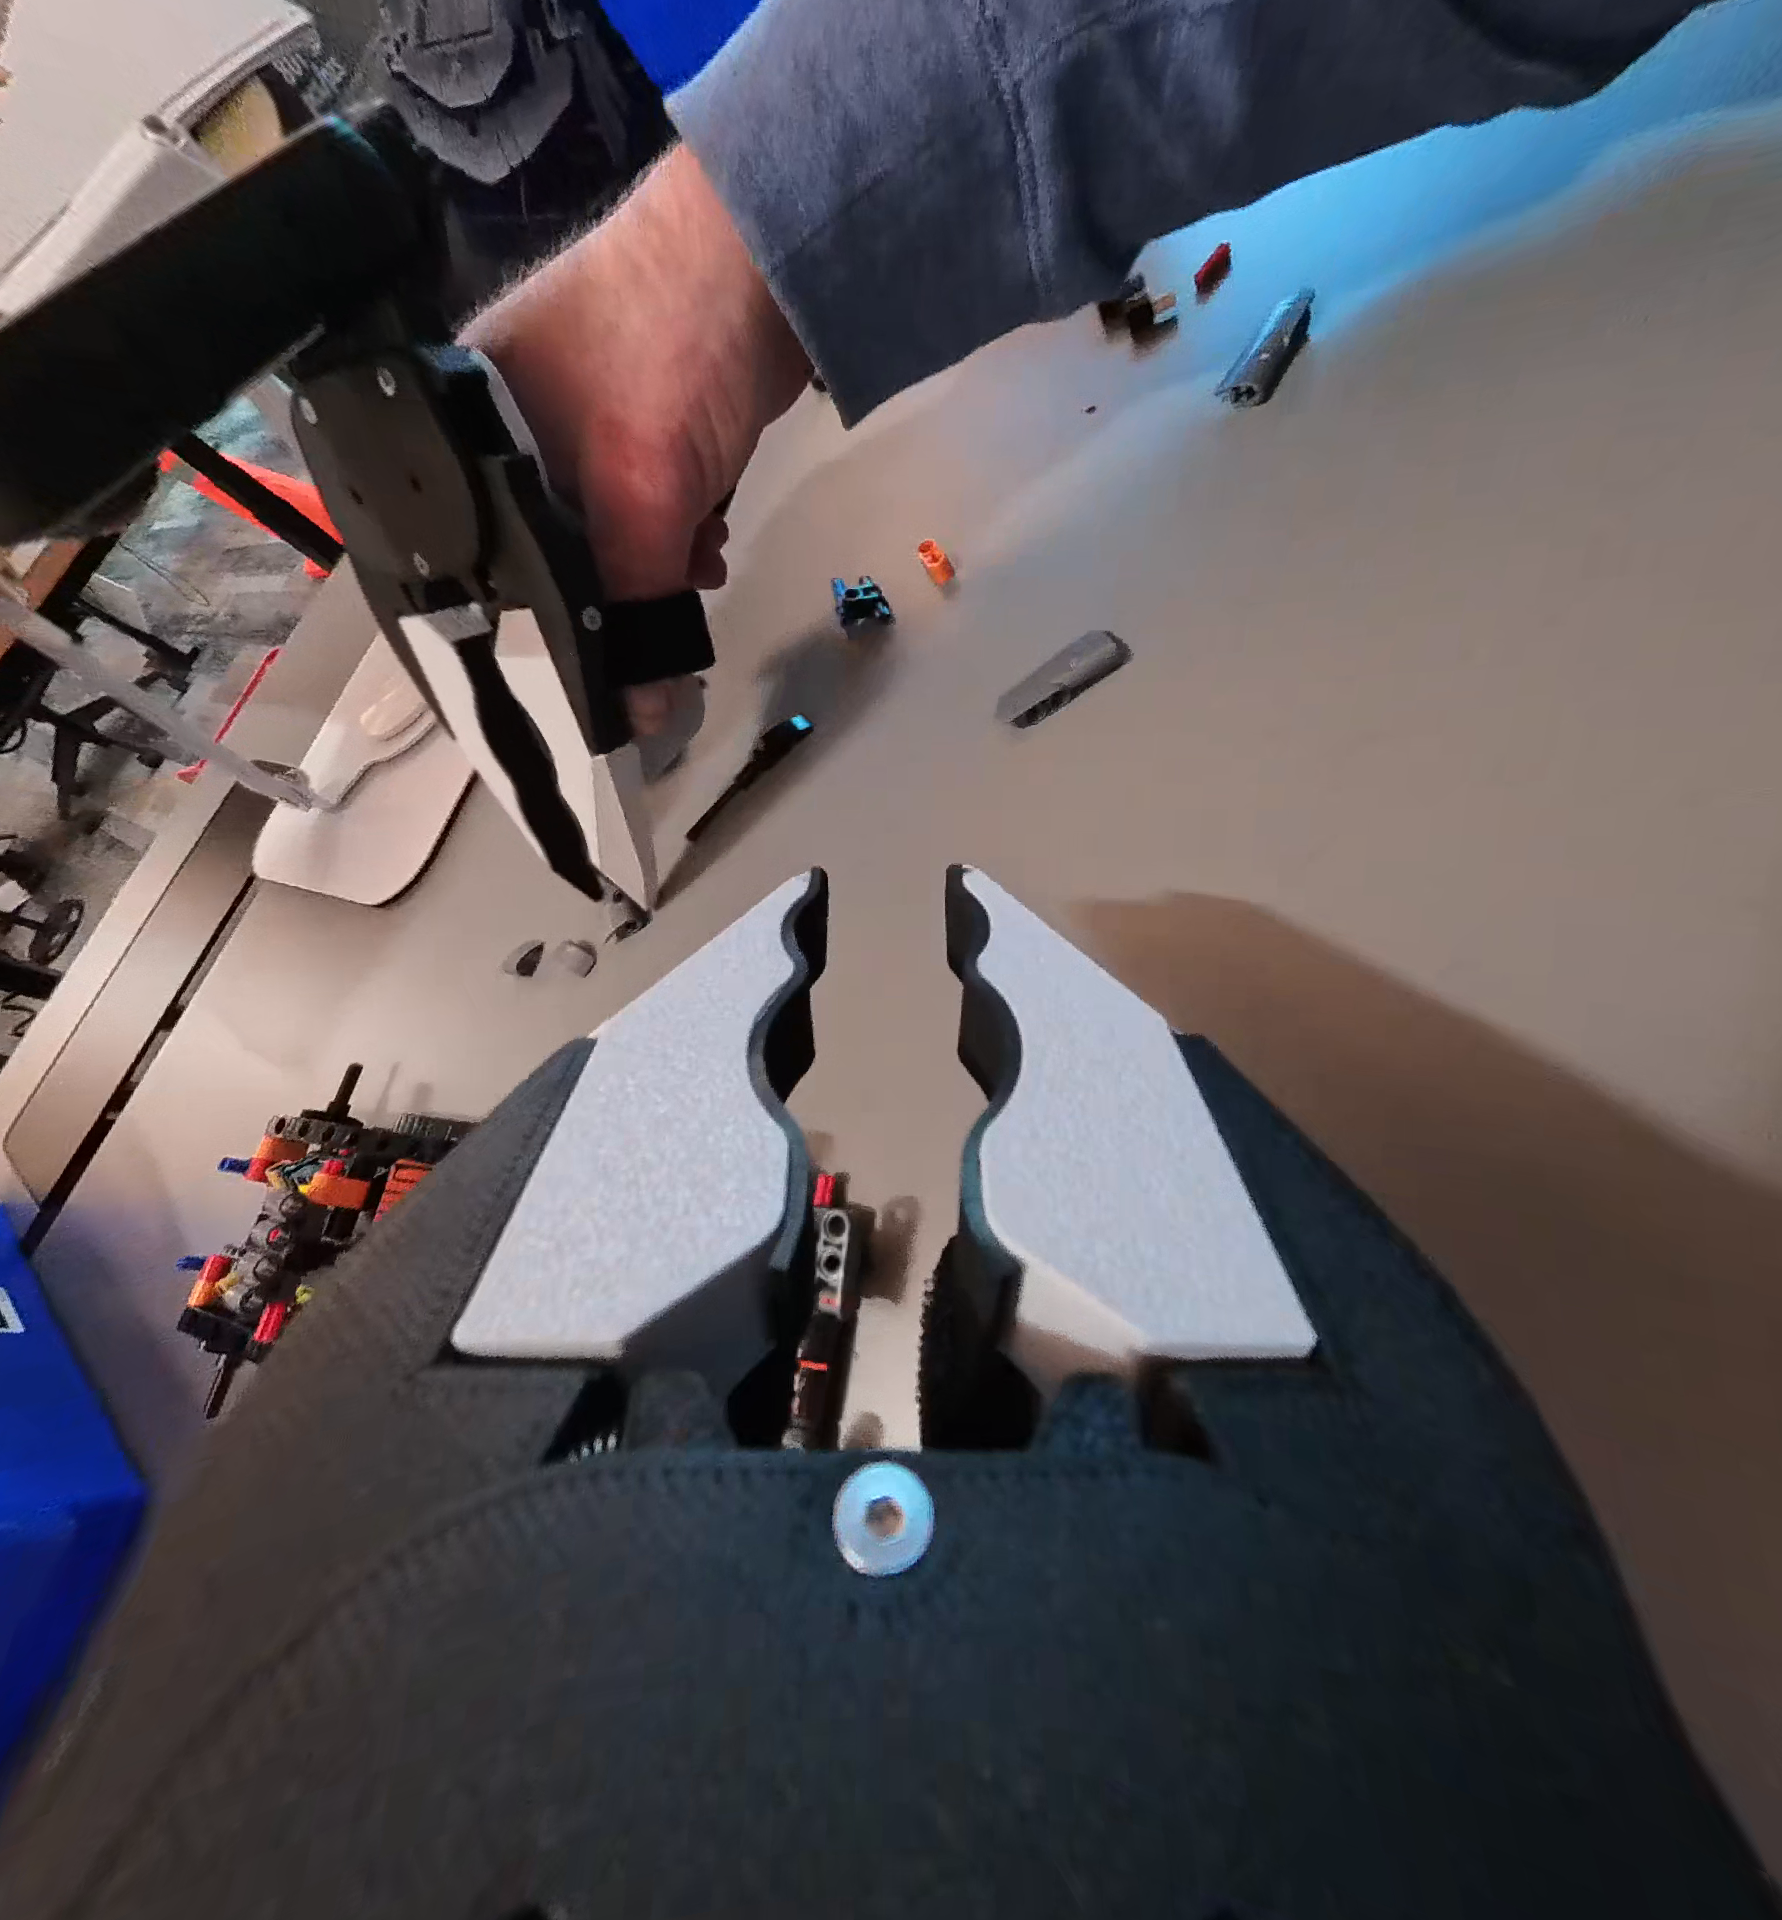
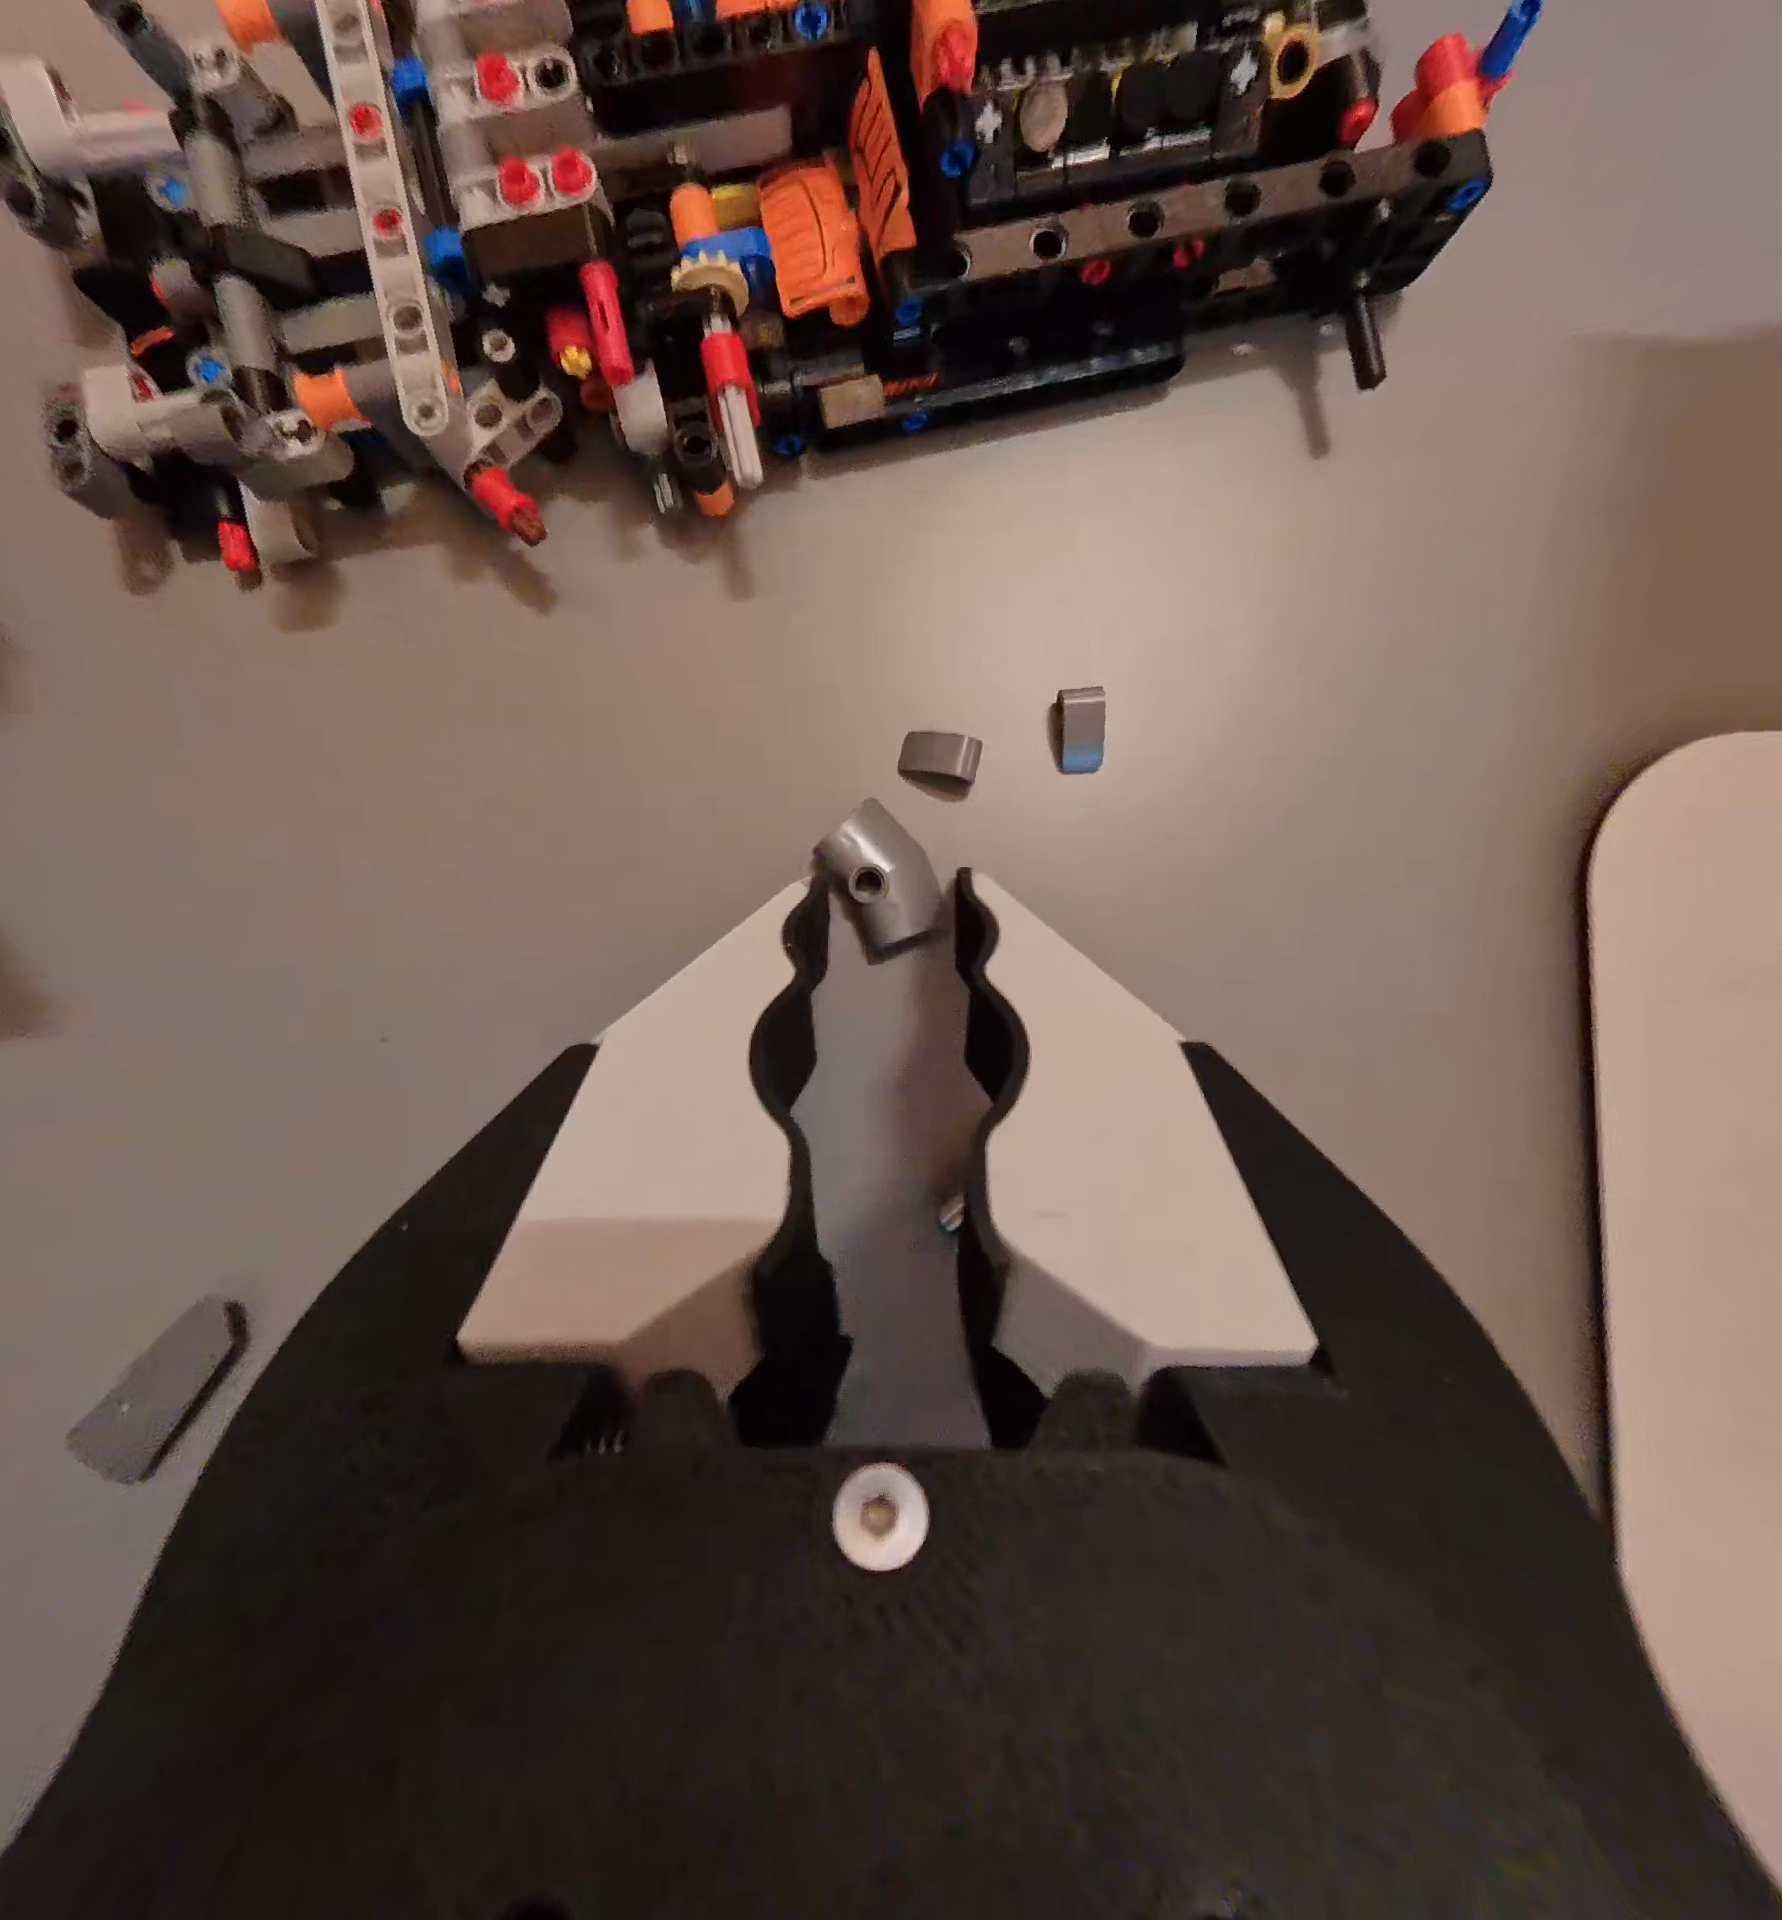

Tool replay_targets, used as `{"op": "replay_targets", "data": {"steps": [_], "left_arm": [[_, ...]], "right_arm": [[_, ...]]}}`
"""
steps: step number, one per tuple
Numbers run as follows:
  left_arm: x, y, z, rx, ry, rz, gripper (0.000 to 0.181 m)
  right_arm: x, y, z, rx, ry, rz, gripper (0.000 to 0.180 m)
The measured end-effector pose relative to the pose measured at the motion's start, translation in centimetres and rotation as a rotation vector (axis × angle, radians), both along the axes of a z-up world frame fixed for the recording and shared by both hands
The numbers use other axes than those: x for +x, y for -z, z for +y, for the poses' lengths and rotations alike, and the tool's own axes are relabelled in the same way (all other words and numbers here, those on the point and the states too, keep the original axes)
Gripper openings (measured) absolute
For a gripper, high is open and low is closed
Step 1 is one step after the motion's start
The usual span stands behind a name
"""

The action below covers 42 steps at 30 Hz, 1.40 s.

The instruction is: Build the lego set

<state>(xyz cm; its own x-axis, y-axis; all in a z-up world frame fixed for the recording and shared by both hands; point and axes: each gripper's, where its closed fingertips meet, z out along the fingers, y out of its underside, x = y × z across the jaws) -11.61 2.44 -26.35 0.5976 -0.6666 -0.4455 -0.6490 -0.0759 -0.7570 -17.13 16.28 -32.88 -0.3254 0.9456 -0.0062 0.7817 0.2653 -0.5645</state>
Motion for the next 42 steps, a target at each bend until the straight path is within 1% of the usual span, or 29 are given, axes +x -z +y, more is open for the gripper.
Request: {"op": "replay_targets", "data": {"steps": [3, 13, 19, 24, 27, 30, 35, 42], "left_arm": [[-0.3, -0.1, 0.1, -0.004, -0.003, -0.016, 0.021], [-0.2, -0.1, 0.2, -0.010, -0.006, -0.035, 0.020], [-0.2, -0.1, 0.3, -0.012, -0.006, -0.042, 0.020], [0.0, 0.0, 0.2, -0.020, -0.001, -0.045, 0.020], [0.2, 0.0, 0.2, -0.025, 0.004, -0.048, 0.020], [0.4, 0.1, 0.1, -0.030, 0.010, -0.046, 0.020], [0.8, 0.3, 0.0, -0.037, 0.017, -0.042, 0.019], [1.2, 0.4, -0.2, -0.045, 0.027, -0.037, 0.018]], "right_arm": [[-0.1, 0.0, 0.1, -0.033, 0.002, 0.002, 0.014], [0.9, -0.7, -0.8, -0.081, 0.003, 0.022, 0.014], [3.1, -3.0, -2.5, -0.097, 0.035, 0.065, 0.014], [6.5, -5.4, -4.7, -0.089, 0.061, 0.099, 0.014], [9.1, -6.2, -6.2, -0.082, 0.092, 0.103, 0.014], [11.8, -6.1, -7.5, -0.078, 0.139, 0.091, 0.014], [16.0, -4.6, -8.6, -0.065, 0.253, 0.049, 0.014], [18.8, -2.3, -10.2, -0.052, 0.333, 0.009, 0.014]]}}
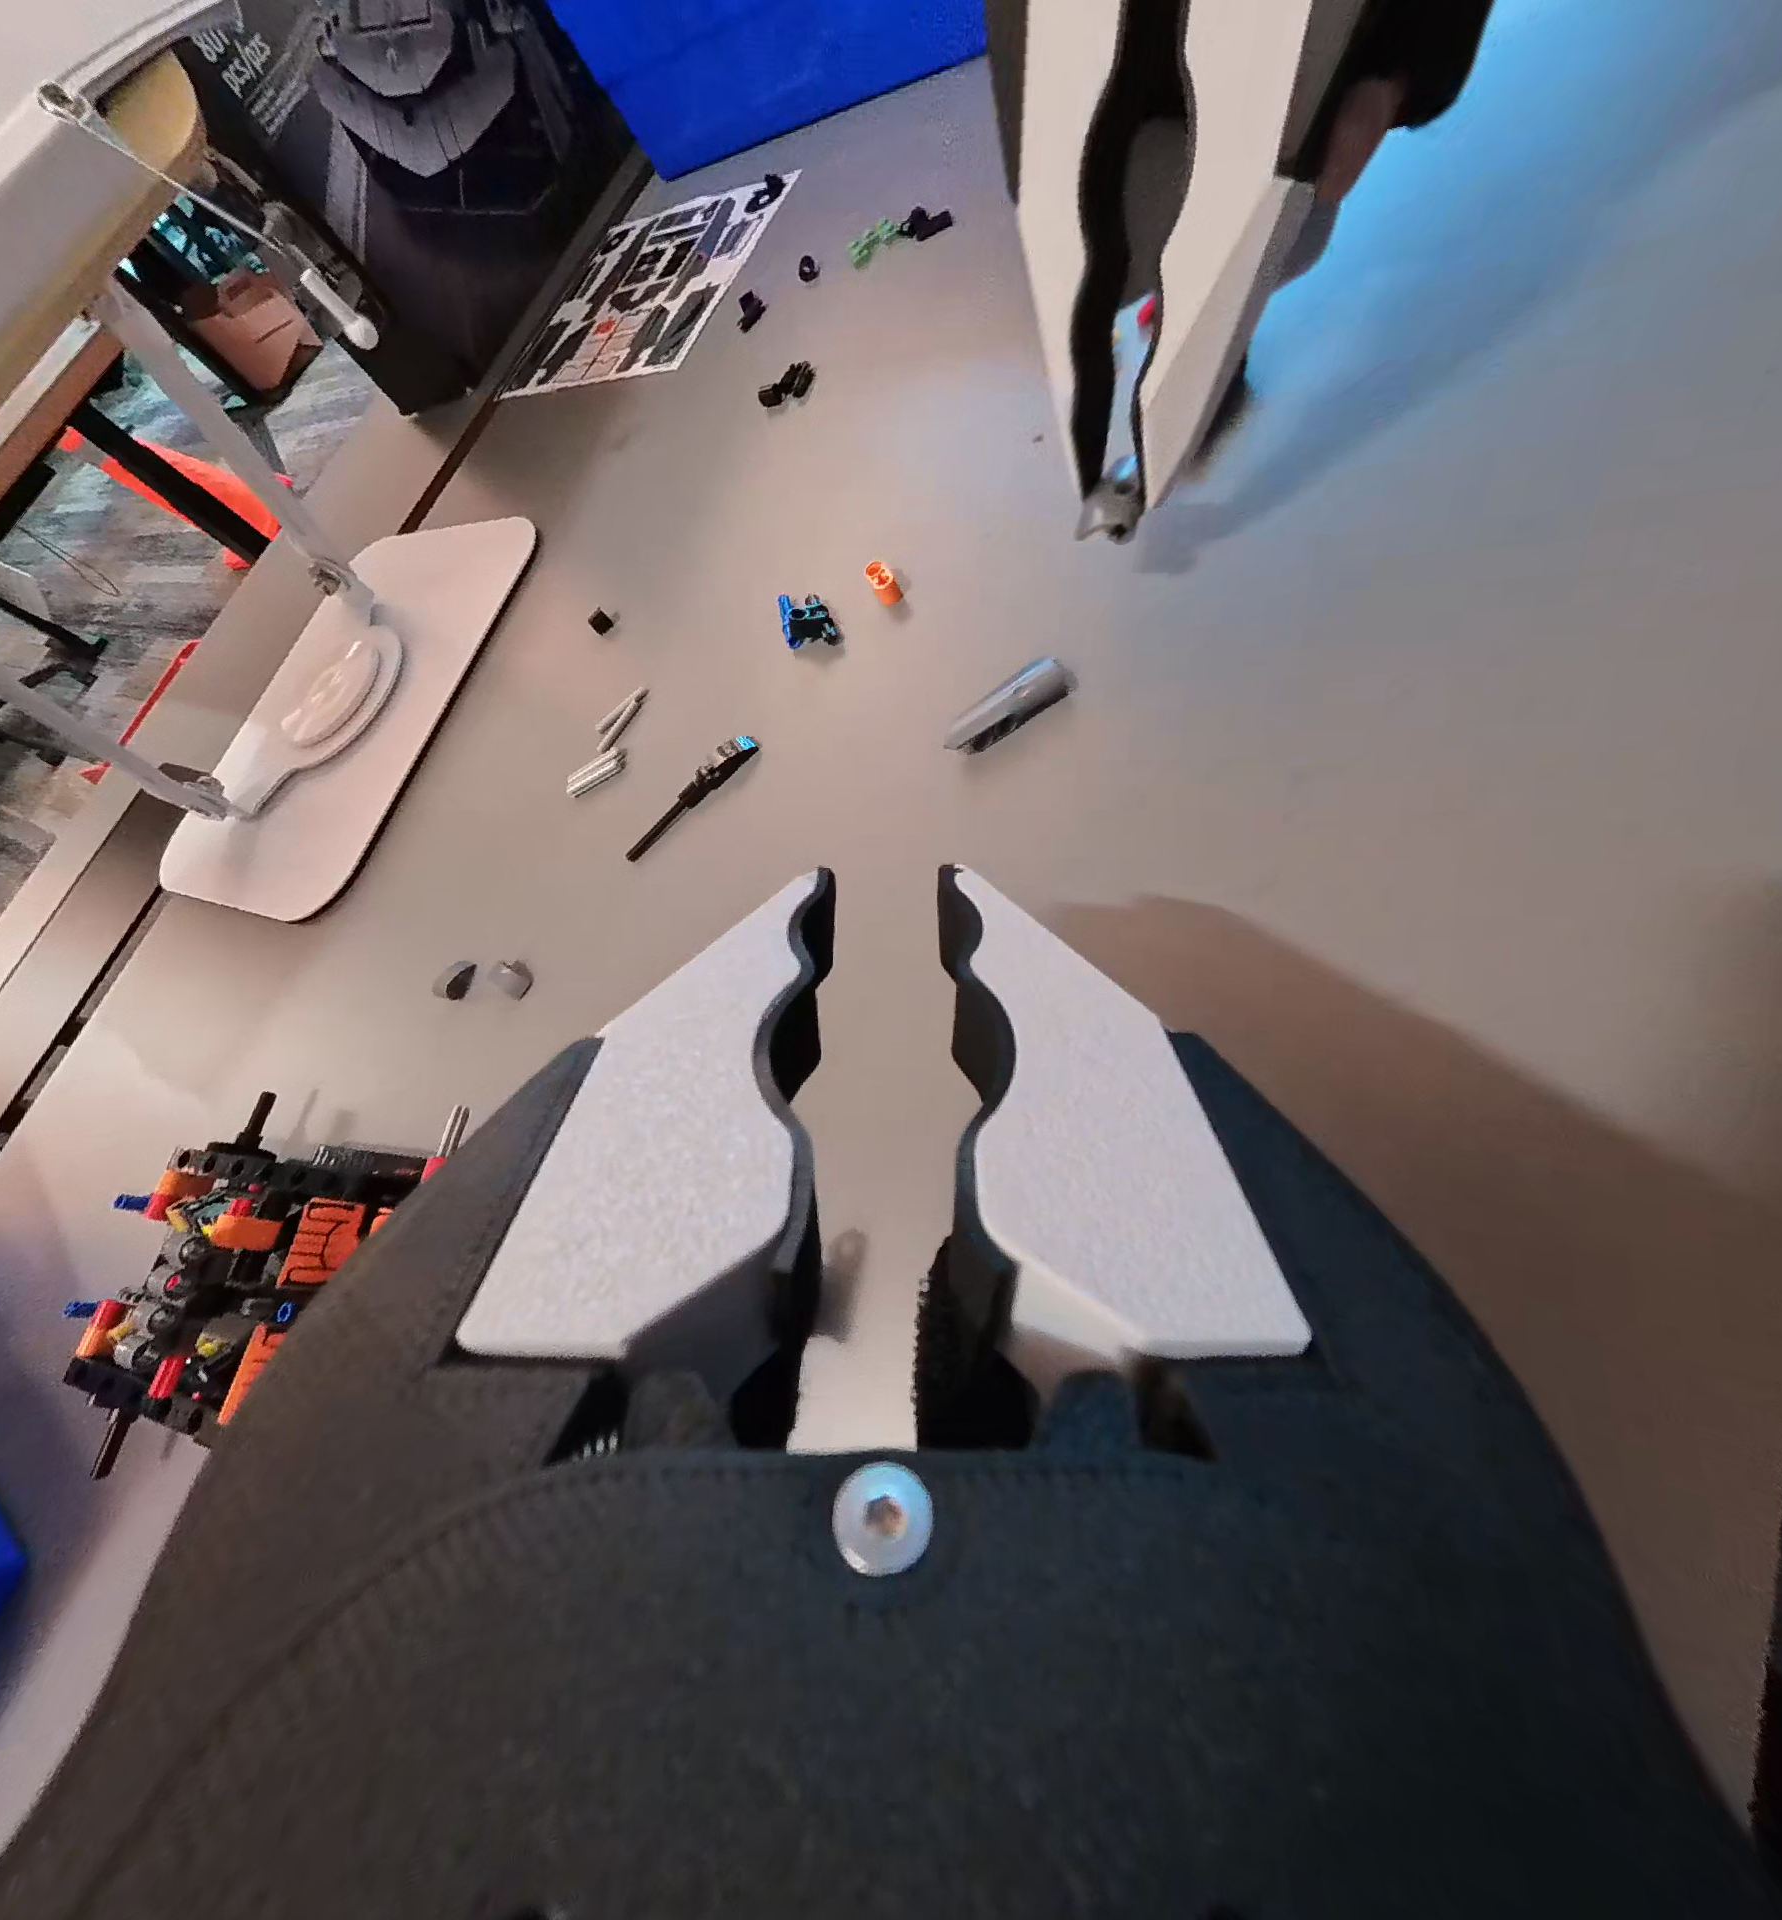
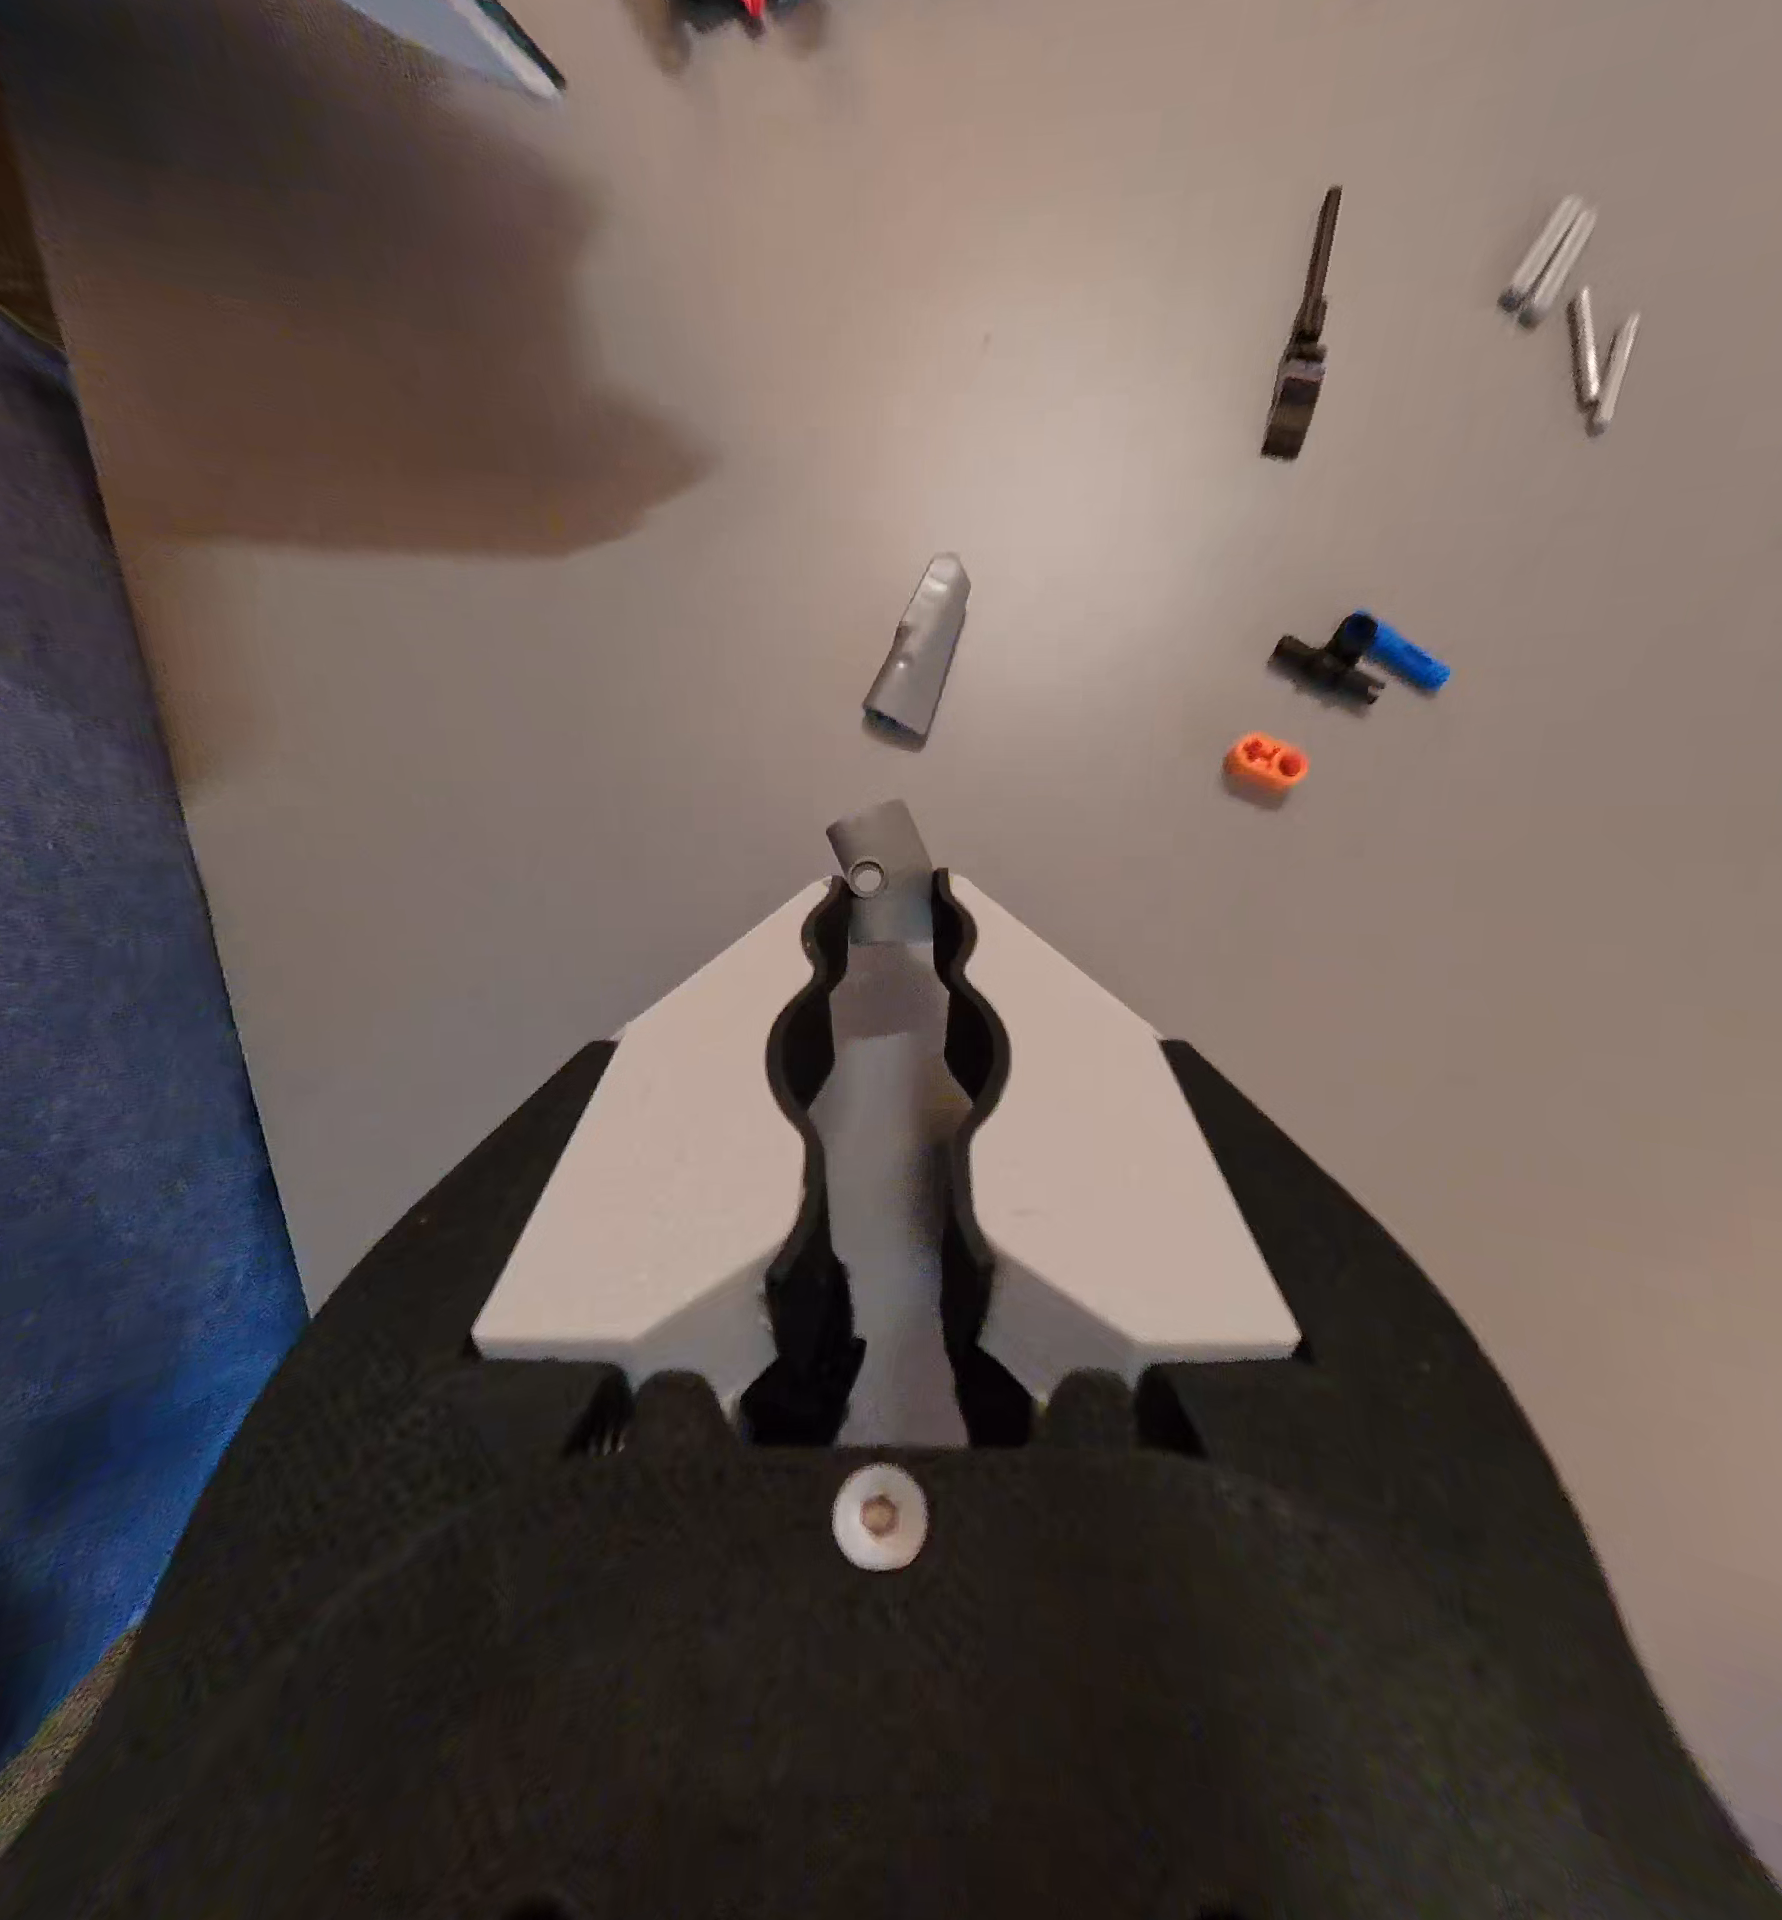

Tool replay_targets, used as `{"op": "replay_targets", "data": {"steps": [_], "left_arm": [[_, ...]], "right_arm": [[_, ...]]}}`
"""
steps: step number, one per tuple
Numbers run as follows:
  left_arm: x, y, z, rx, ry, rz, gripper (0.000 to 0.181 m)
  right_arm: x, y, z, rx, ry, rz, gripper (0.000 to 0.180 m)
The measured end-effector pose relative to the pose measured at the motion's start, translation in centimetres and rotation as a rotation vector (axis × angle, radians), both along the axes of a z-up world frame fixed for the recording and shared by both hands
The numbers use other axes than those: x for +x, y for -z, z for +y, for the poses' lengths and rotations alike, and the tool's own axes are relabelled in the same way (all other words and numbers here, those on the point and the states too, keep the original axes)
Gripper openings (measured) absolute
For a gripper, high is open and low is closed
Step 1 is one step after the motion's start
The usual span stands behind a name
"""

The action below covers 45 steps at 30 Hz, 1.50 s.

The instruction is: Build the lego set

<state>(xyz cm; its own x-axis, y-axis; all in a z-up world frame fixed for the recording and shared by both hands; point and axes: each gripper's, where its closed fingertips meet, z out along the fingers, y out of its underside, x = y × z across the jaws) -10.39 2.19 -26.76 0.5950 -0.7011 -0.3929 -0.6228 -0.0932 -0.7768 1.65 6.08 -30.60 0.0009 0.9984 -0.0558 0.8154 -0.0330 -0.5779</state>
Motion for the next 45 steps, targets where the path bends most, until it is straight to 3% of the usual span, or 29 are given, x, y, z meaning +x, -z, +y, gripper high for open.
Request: {"op": "replay_targets", "data": {"steps": [7, 17, 20, 28, 35, 40, 45], "left_arm": [[0.0, 0.1, -0.2, -0.003, -0.004, 0.010, 0.018], [-0.1, 0.3, -0.1, -0.012, -0.008, 0.017, 0.017], [-0.2, 0.4, -0.1, -0.014, -0.010, 0.018, 0.018], [-0.4, 0.2, -0.2, -0.016, -0.010, 0.008, 0.017], [0.3, 0.9, -0.2, -0.040, 0.007, 0.013, 0.018], [0.2, 1.1, -0.4, -0.052, 0.001, 0.036, 0.017], [-0.7, 1.0, -1.0, -0.087, -0.051, -0.010, 0.016]], "right_arm": [[0.1, 2.4, -0.2, 0.032, 0.013, -0.063, 0.014], [-0.3, 2.5, 0.0, 0.054, -0.018, -0.061, 0.014], [-0.4, 2.4, -0.1, 0.038, -0.032, -0.050, 0.022], [0.3, 0.4, 0.4, 0.000, 0.000, 0.020, 0.032], [1.2, 0.2, 0.0, -0.005, 0.008, 0.027, 0.027], [0.1, 0.3, -0.4, 0.018, -0.021, 0.035, 0.027], [-4.7, -2.6, 1.2, 0.111, -0.079, 0.079, 0.025]]}}
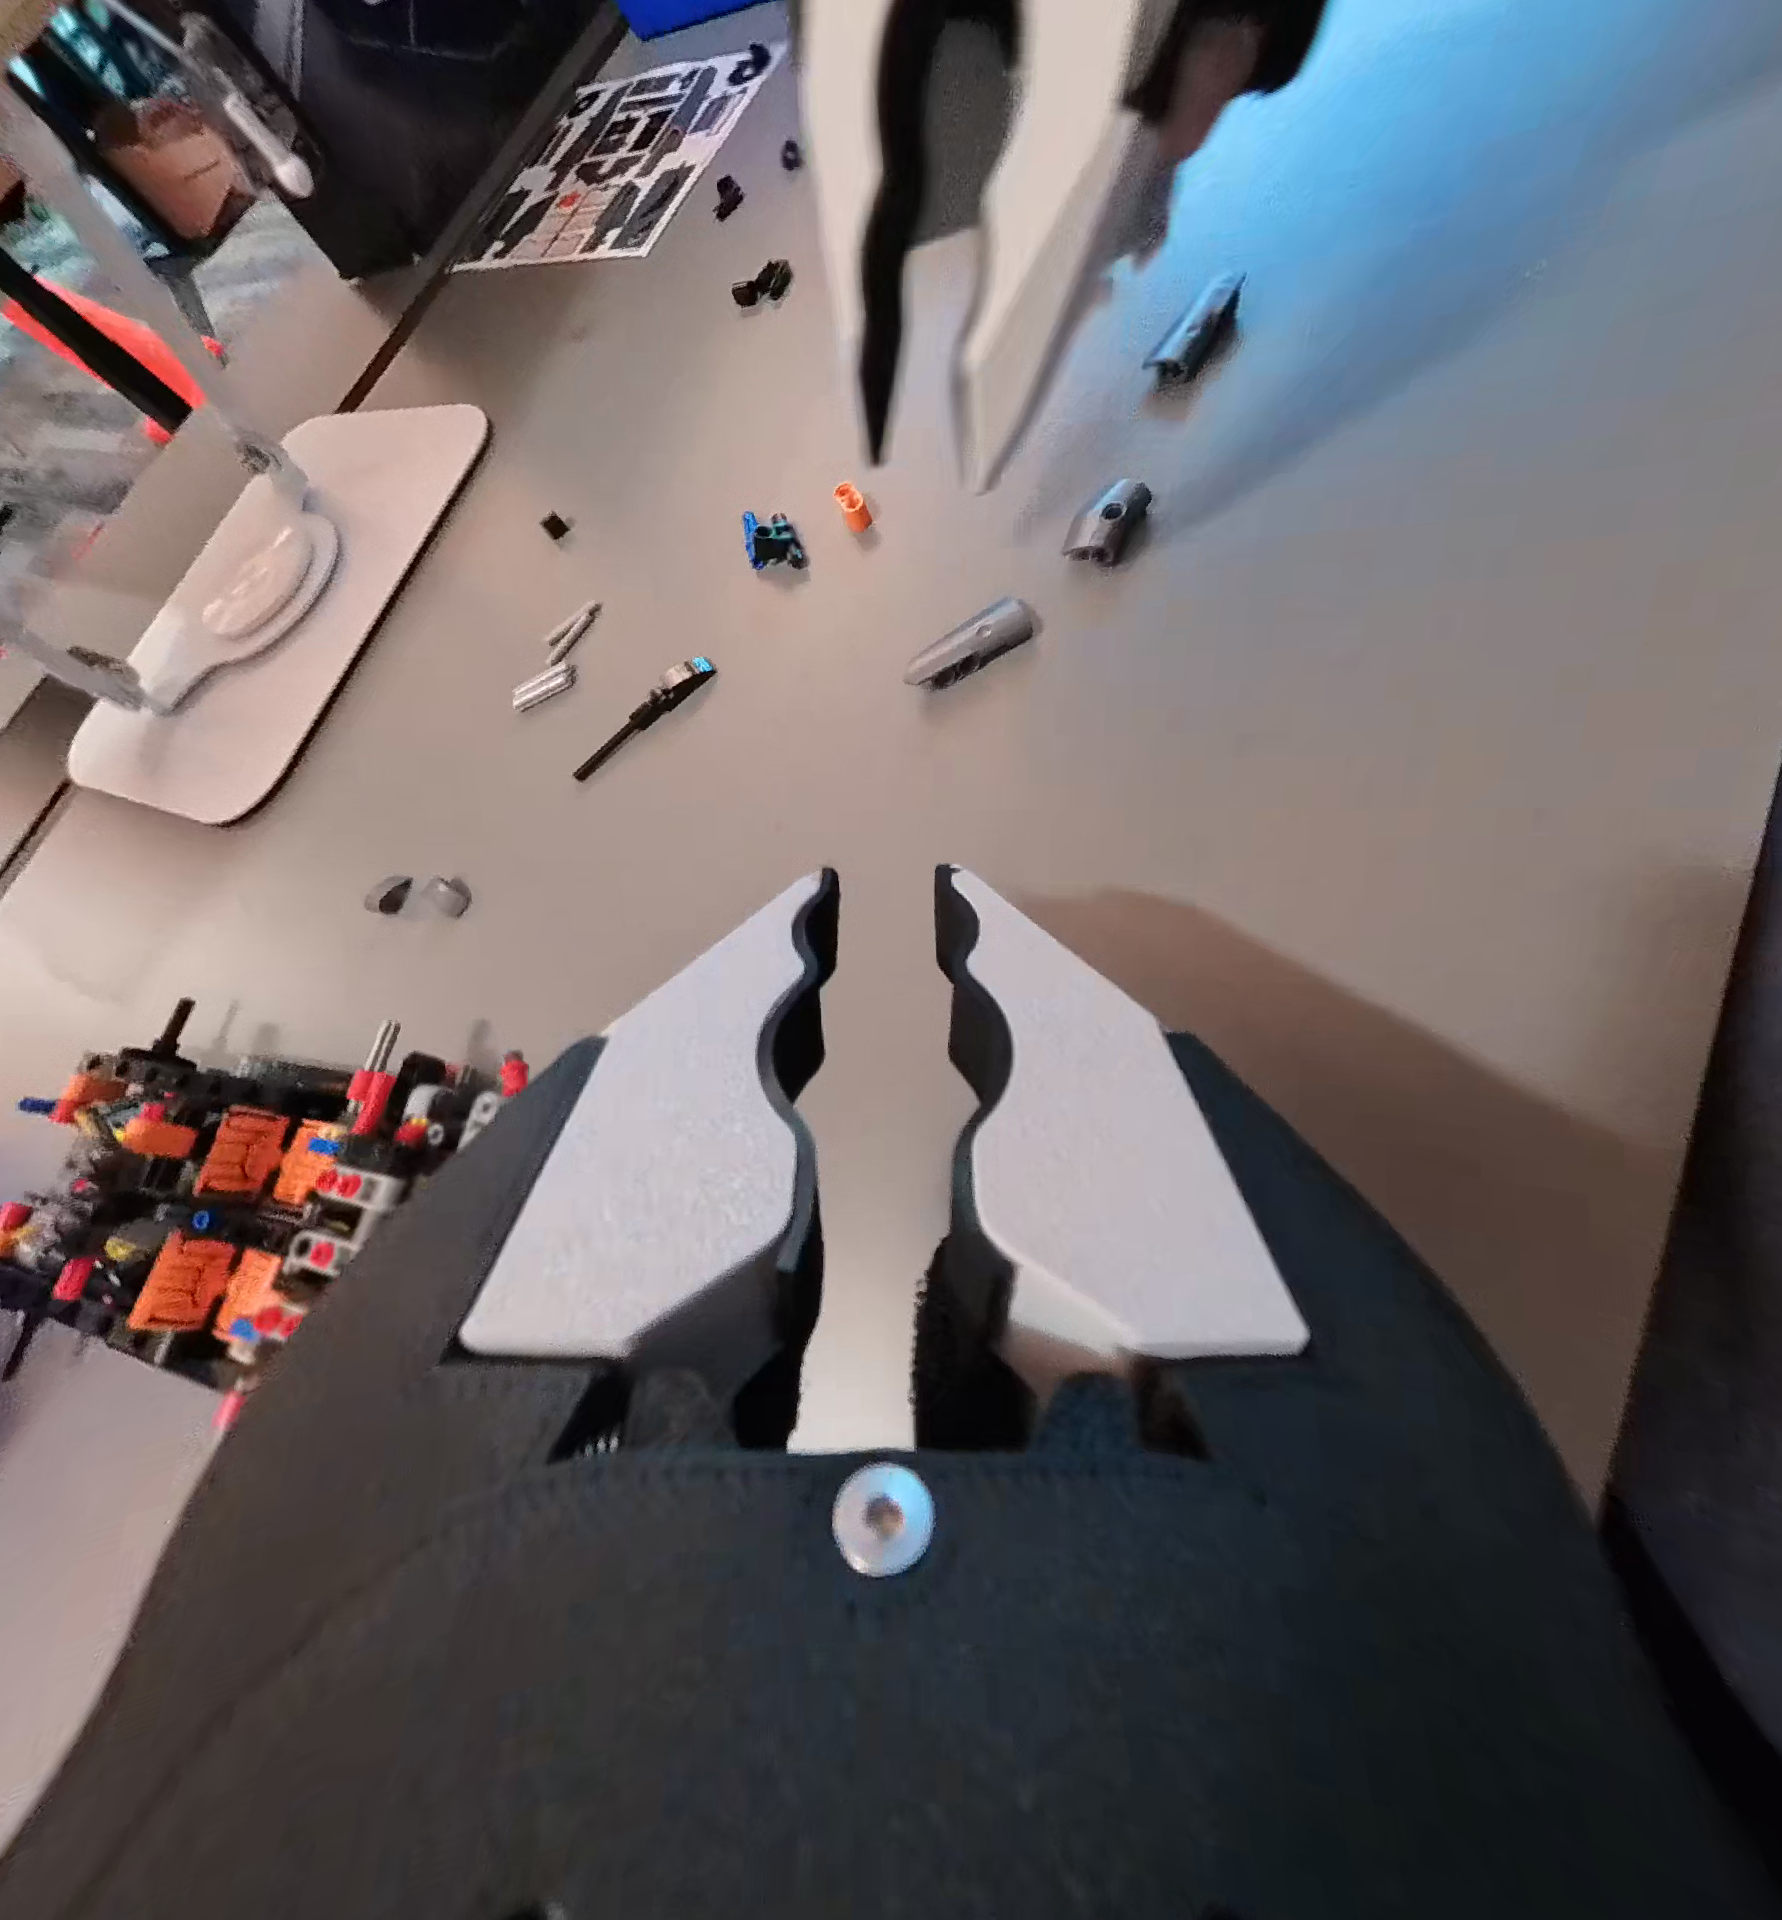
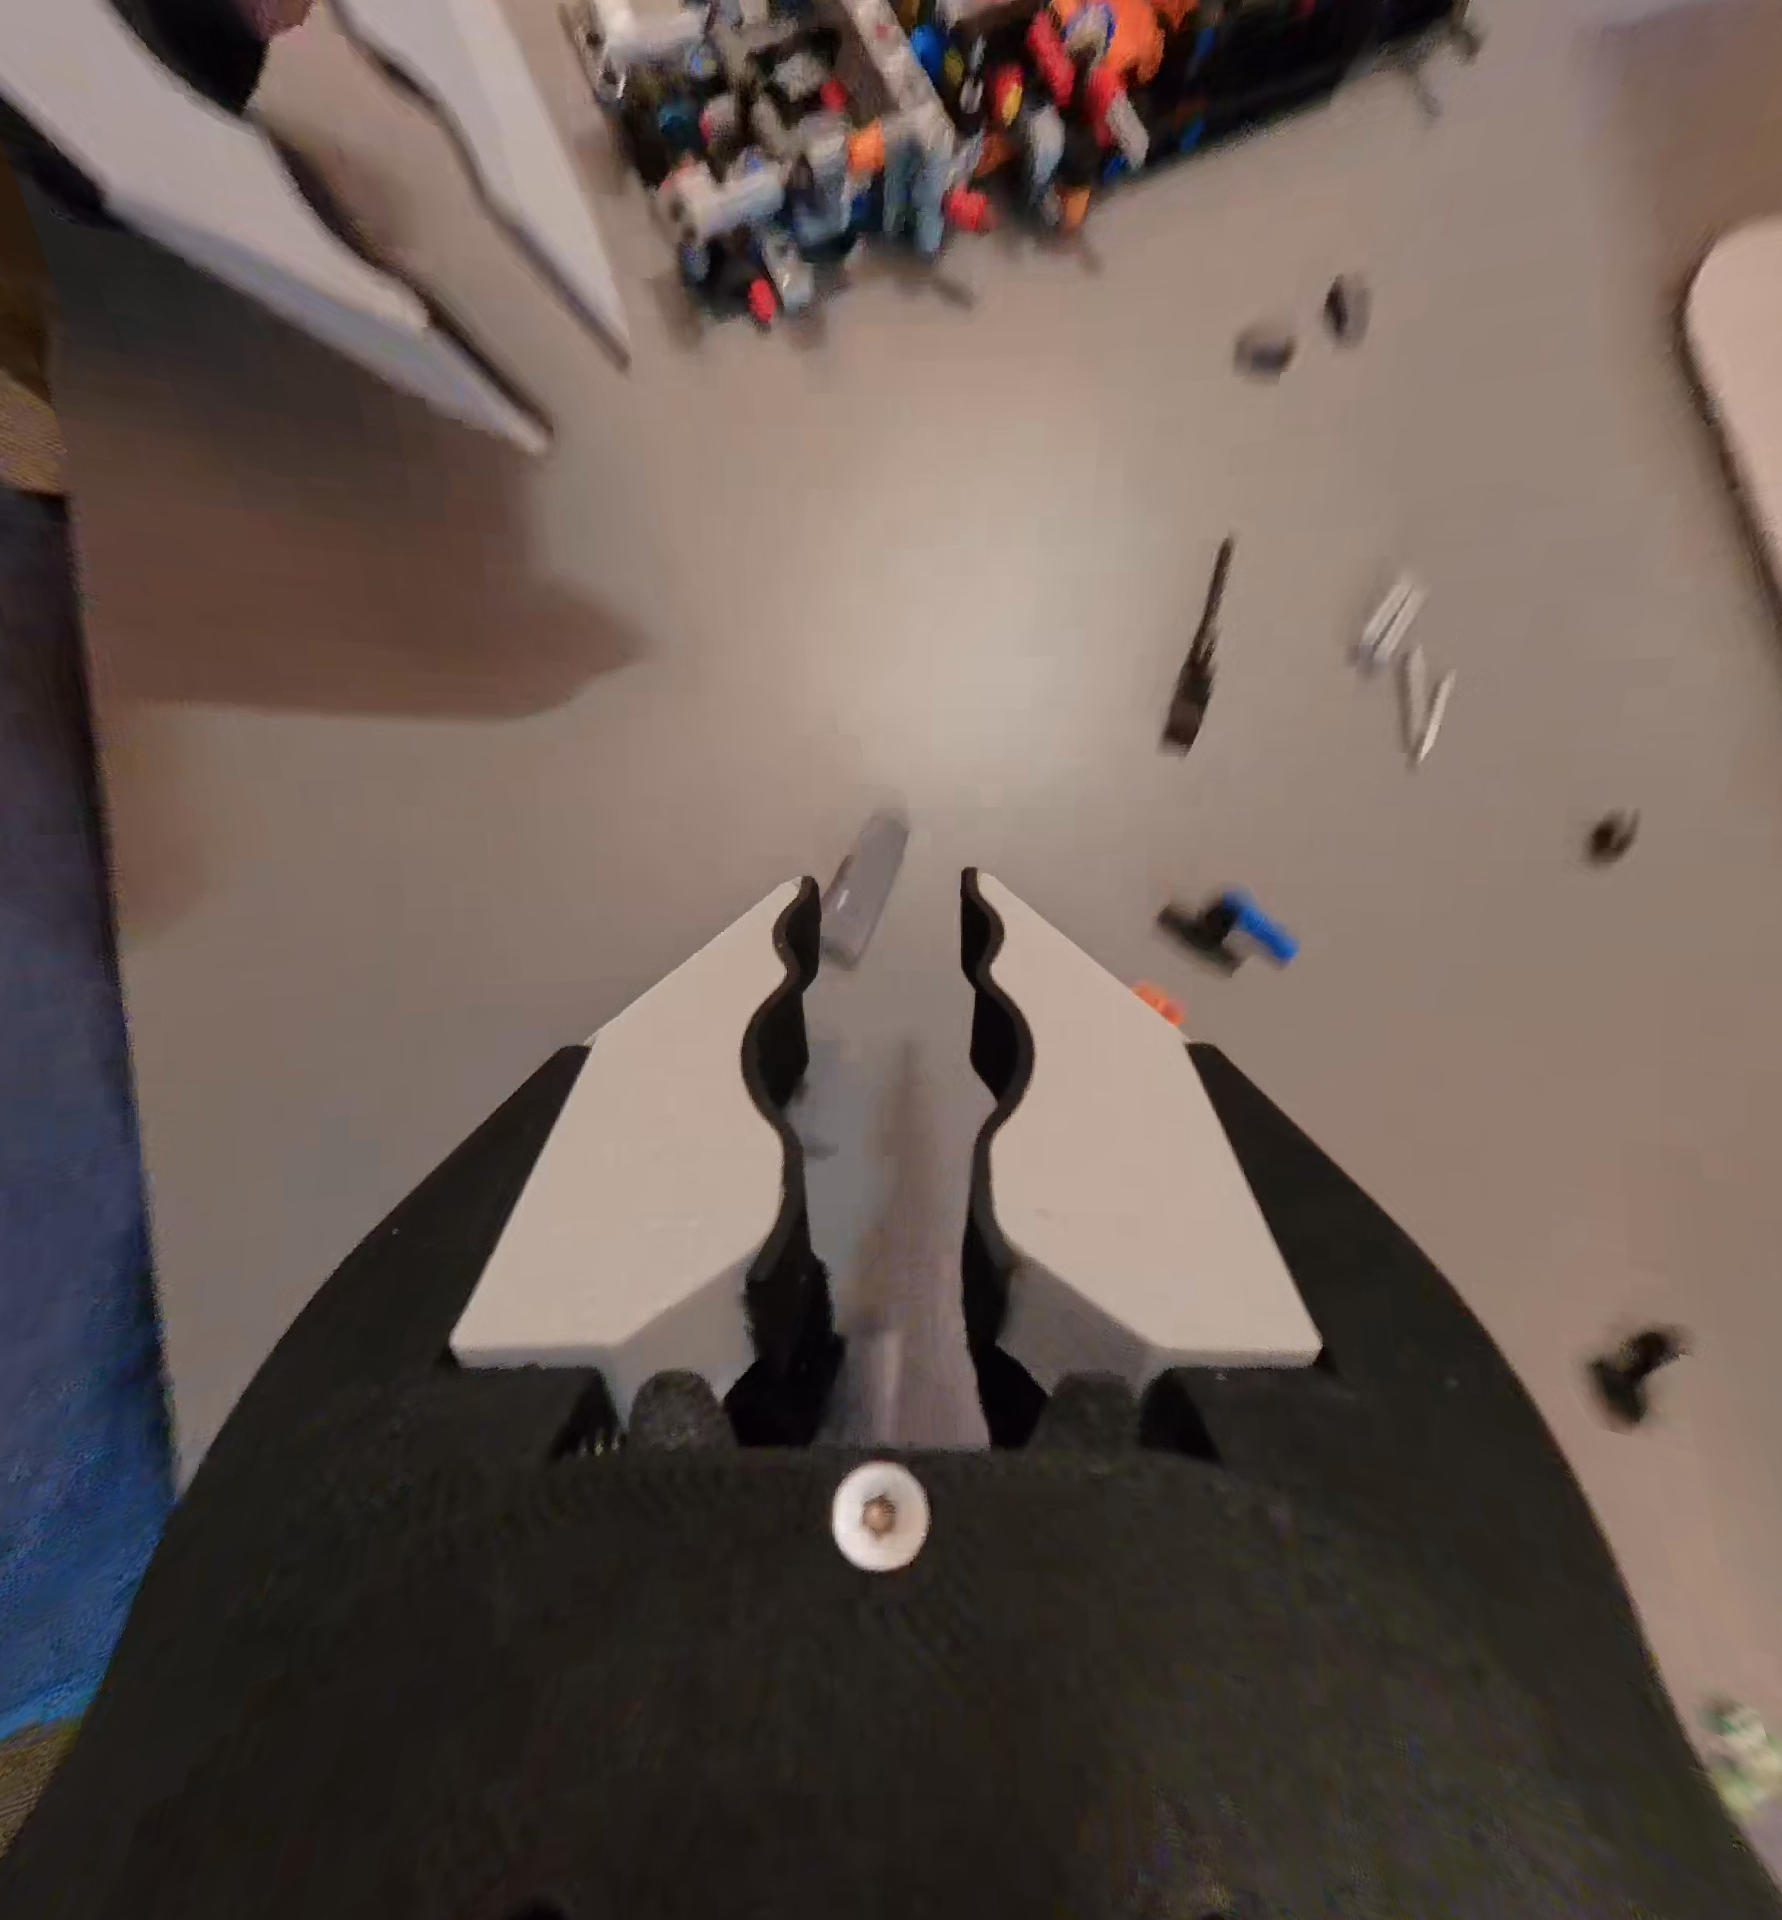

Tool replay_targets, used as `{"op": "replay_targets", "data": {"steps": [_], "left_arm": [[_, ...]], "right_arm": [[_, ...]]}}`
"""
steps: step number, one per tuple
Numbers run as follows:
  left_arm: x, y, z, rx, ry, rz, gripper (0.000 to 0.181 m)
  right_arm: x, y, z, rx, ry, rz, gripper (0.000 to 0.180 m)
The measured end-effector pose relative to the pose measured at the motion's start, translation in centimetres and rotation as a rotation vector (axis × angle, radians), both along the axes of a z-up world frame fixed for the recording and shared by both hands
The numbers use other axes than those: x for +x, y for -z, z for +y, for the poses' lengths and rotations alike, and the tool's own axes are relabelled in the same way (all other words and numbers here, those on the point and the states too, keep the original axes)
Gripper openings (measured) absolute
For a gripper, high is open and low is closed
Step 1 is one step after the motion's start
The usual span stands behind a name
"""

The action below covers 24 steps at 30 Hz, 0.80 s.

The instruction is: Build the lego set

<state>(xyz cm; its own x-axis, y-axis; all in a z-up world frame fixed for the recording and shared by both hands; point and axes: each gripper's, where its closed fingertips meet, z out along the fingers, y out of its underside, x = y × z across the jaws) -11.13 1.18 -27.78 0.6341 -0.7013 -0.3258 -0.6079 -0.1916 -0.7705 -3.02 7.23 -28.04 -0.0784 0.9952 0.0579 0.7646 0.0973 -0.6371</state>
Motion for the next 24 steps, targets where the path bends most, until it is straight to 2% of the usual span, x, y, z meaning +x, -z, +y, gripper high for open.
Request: {"op": "replay_targets", "data": {"steps": [3, 6, 12, 19, 21, 24], "left_arm": [[-0.4, 0.1, -0.5, -0.009, -0.019, -0.019, 0.016], [-0.9, -0.1, -0.6, 0.007, -0.027, -0.004, 0.015], [-1.8, -0.5, -0.3, 0.019, -0.040, -0.026, 0.015], [-3.1, -0.3, 0.1, 0.006, -0.052, -0.073, 0.015], [-3.4, -0.3, 0.1, 0.004, -0.057, -0.081, 0.015], [-3.7, -0.3, 0.2, 0.001, -0.067, -0.091, 0.014]], "right_arm": [[-4.9, -0.9, 2.2, 0.054, -0.068, 0.016, 0.021], [-9.9, -0.6, 5.3, -0.013, -0.074, 0.071, 0.020], [-16.4, 1.9, 11.7, -0.014, -0.043, 0.048, 0.019], [-18.3, 4.5, 11.7, -0.061, -0.114, -0.028, 0.016], [-18.5, 4.8, 11.5, -0.079, -0.132, -0.030, 0.007], [-18.5, 4.7, 11.2, -0.101, -0.140, -0.023, 0.006]]}}
